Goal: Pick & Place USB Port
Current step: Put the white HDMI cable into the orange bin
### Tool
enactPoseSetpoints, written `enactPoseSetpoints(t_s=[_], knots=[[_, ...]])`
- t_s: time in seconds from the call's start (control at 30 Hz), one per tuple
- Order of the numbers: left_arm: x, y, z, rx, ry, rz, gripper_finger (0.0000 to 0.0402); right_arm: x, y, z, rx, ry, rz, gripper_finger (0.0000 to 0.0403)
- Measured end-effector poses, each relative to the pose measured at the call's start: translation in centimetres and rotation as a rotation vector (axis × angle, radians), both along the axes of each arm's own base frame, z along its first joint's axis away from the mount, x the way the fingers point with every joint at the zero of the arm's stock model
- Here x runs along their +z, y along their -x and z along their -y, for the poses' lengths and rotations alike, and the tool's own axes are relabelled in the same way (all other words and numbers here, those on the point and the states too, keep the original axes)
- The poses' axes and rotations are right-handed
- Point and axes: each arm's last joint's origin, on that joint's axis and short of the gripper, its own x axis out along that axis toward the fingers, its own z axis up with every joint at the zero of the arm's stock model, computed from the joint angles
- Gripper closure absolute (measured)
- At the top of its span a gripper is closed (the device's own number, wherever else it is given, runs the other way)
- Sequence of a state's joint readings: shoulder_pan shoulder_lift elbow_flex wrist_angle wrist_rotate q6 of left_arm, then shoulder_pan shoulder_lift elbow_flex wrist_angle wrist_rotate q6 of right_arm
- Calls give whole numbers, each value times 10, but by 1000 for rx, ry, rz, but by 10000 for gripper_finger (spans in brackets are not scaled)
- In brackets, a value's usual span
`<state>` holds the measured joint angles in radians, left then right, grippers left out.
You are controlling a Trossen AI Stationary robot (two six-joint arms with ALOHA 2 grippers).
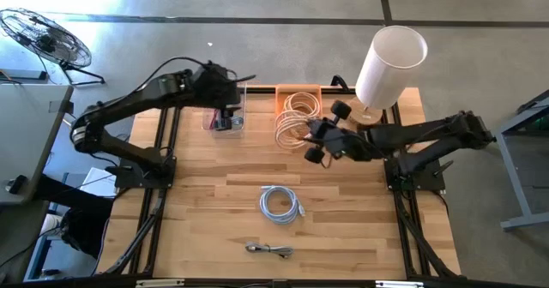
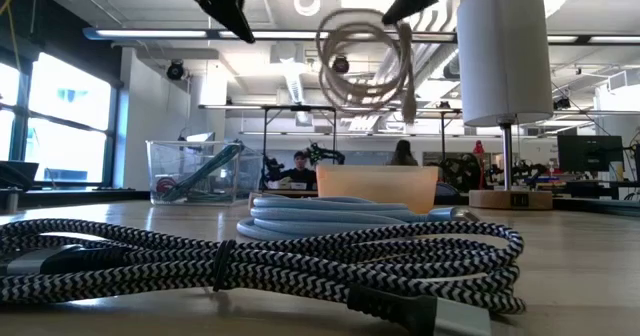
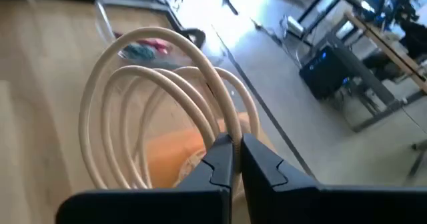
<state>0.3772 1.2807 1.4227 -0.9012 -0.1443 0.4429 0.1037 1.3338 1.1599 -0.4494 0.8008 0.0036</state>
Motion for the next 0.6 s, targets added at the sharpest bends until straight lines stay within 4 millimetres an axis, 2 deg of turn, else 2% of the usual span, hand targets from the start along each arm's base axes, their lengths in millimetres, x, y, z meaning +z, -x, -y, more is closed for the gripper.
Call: enactPoseSetpoints(t_s=[0.13, 0.33, 0.47, 0.6], knots=[[7, 8, 8, -14, -9, 26, 220, -11, -9, 23, -33, -33, -43, 399], [9, 9, 21, -59, -5, 30, 220, -32, -23, 48, -4, -86, -142, 399], [8, 8, 28, -78, -8, 14, 220, -42, -28, 58, -8, -92, -181, 399], [7, 8, 32, -89, -10, -7, 220, -40, -31, 60, 3, -65, -168, 399]])
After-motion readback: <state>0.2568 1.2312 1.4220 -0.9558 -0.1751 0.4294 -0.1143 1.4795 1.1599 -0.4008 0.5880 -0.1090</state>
